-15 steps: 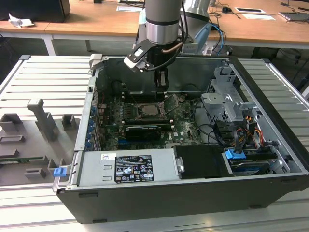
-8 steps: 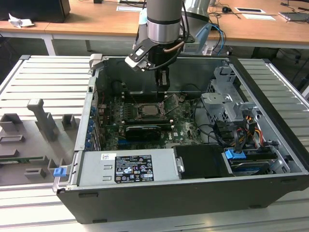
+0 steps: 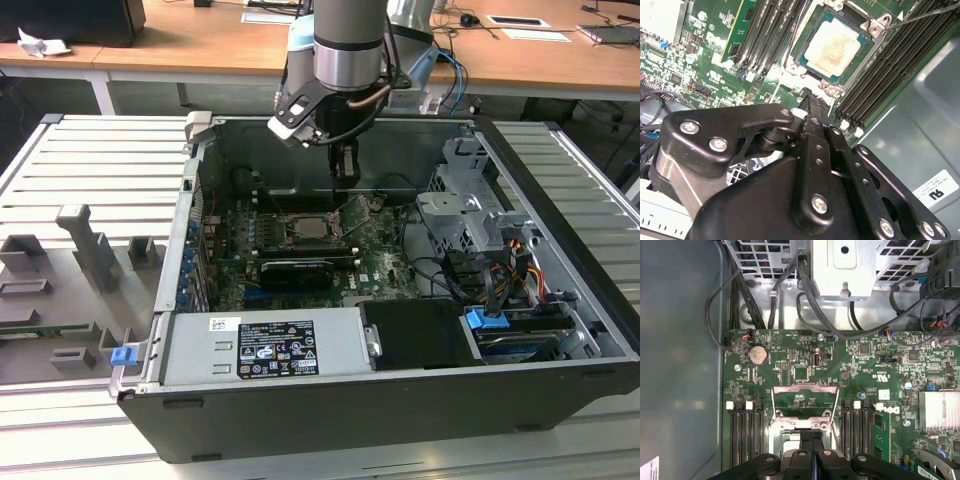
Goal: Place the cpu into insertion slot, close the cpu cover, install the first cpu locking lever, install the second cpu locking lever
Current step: 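Close the cpu cover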
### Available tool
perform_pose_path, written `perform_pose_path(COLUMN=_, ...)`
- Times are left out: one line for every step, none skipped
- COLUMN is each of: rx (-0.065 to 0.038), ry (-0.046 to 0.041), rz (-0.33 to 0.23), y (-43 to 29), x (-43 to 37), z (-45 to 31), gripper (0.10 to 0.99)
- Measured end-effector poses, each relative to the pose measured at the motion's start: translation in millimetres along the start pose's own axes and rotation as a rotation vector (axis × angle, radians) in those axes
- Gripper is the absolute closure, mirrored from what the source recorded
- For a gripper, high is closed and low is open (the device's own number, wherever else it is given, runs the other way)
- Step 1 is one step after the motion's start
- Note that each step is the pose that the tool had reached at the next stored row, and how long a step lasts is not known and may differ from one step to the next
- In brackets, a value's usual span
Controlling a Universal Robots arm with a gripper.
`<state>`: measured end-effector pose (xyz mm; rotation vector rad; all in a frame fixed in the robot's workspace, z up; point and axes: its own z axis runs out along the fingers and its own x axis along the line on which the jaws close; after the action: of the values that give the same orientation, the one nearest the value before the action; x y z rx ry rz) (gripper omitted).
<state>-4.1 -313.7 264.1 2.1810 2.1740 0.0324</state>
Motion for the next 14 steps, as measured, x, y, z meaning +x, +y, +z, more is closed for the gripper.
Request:
perform_pose_path(rx=0.000, ry=0.0000, rz=0.000, y=1.1, x=0.0, z=0.0, gripper=0.980)
perform_pose_path(rx=0.000, ry=0.0001, rz=0.000, y=2.3, x=0.0, z=0.1, gripper=0.980)
perform_pose_path(rx=0.000, ry=0.0000, rz=0.000, y=3.5, x=0.0, z=0.2, gripper=0.980)
perform_pose_path(rx=0.000, ry=0.0001, rz=0.000, y=6.4, x=0.0, z=0.4, gripper=0.980)
perform_pose_path(rx=0.000, ry=-0.0001, rz=0.000, y=11.6, x=0.1, z=0.6, gripper=0.980)
perform_pose_path(rx=0.000, ry=0.0001, rz=0.000, y=23.6, x=0.1, z=1.4, gripper=0.980)
perform_pose_path(rx=0.000, ry=0.0001, rz=0.000, y=28.0, x=0.1, z=1.6, gripper=0.980)
perform_pose_path(rx=0.000, ry=0.0001, rz=-0.002, y=29.5, x=0.1, z=1.8, gripper=0.980)
perform_pose_path(rx=0.000, ry=0.0002, rz=-0.003, y=30.6, x=0.2, z=2.0, gripper=0.980)
perform_pose_path(rx=0.000, ry=0.0001, rz=-0.004, y=31.2, x=0.3, z=2.3, gripper=0.980)
perform_pose_path(rx=0.000, ry=0.0003, rz=-0.005, y=31.6, x=0.3, z=2.7, gripper=0.980)
perform_pose_path(rx=0.000, ry=0.0002, rz=-0.005, y=32.0, x=0.4, z=2.8, gripper=0.980)
perform_pose_path(rx=0.000, ry=0.0002, rz=-0.005, y=32.5, x=0.4, z=2.8, gripper=0.980)
perform_pose_path(rx=0.000, ry=0.0003, rz=-0.005, y=33.2, x=0.4, z=2.9, gripper=0.980)
